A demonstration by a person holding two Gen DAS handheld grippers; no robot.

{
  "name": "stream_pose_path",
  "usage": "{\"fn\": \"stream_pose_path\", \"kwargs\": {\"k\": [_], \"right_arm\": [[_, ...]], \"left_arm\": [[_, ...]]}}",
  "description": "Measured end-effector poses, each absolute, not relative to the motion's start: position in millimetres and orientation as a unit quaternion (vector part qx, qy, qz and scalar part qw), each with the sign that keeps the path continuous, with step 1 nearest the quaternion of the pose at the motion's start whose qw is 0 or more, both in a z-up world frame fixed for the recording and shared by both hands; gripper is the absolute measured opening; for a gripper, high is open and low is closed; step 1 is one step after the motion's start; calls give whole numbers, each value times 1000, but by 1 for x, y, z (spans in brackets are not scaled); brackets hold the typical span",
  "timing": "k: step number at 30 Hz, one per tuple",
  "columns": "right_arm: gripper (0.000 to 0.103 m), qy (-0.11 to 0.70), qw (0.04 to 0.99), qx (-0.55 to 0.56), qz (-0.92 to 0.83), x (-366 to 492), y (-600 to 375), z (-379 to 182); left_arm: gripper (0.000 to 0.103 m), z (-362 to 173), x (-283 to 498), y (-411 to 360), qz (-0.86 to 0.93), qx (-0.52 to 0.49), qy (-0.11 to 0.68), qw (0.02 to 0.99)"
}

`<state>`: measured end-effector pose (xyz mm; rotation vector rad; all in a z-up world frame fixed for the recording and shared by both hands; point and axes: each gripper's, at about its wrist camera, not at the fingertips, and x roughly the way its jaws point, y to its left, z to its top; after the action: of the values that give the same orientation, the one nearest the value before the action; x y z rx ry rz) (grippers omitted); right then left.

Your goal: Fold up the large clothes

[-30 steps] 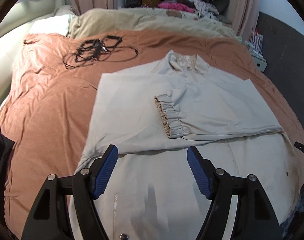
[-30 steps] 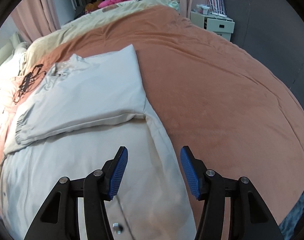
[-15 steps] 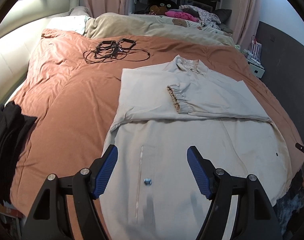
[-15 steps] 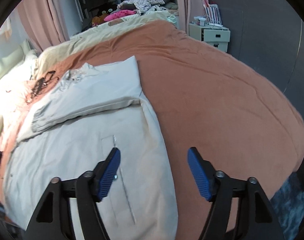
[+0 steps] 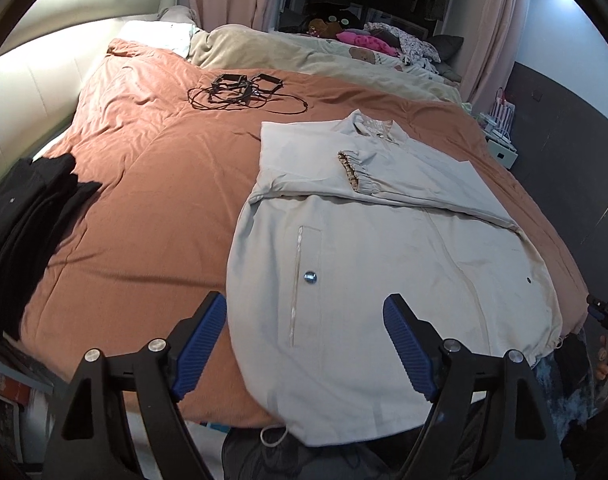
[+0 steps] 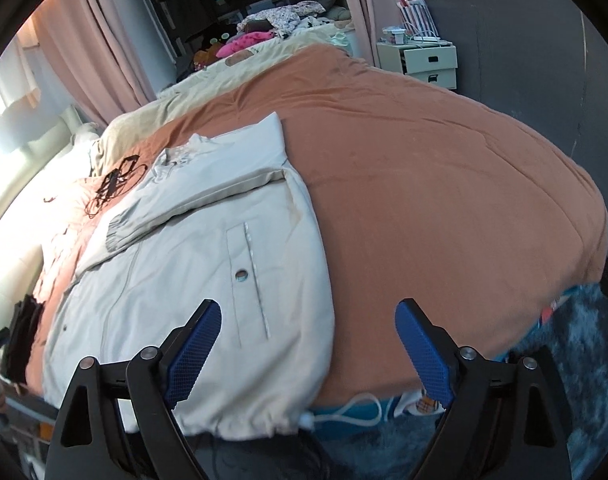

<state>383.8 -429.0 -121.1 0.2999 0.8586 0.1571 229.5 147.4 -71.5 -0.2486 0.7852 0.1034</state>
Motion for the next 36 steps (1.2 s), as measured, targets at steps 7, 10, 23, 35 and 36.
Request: {"fn": "stream_pose_path", "kwargs": {"k": [7,10,23,35,36], "right_arm": [[89,411,894,157,89,349,-440,-134],[88,409,894,157,93,338,-441,-140],[73,425,878,190,111,346,-432,-186],[67,441,866,207,116,398,-421,-213],[67,439,866,207,117,401,-421,-213]], "left_arm": [[82,-85,188,155,56,-136,371,917],[82,-94,177,164,58,-154,371,914],[71,-153,196,185,67,-207,394,893],[63,-195,243,203,61,-241,423,871],[63,-196,248,204,59,-242,424,871]]}}
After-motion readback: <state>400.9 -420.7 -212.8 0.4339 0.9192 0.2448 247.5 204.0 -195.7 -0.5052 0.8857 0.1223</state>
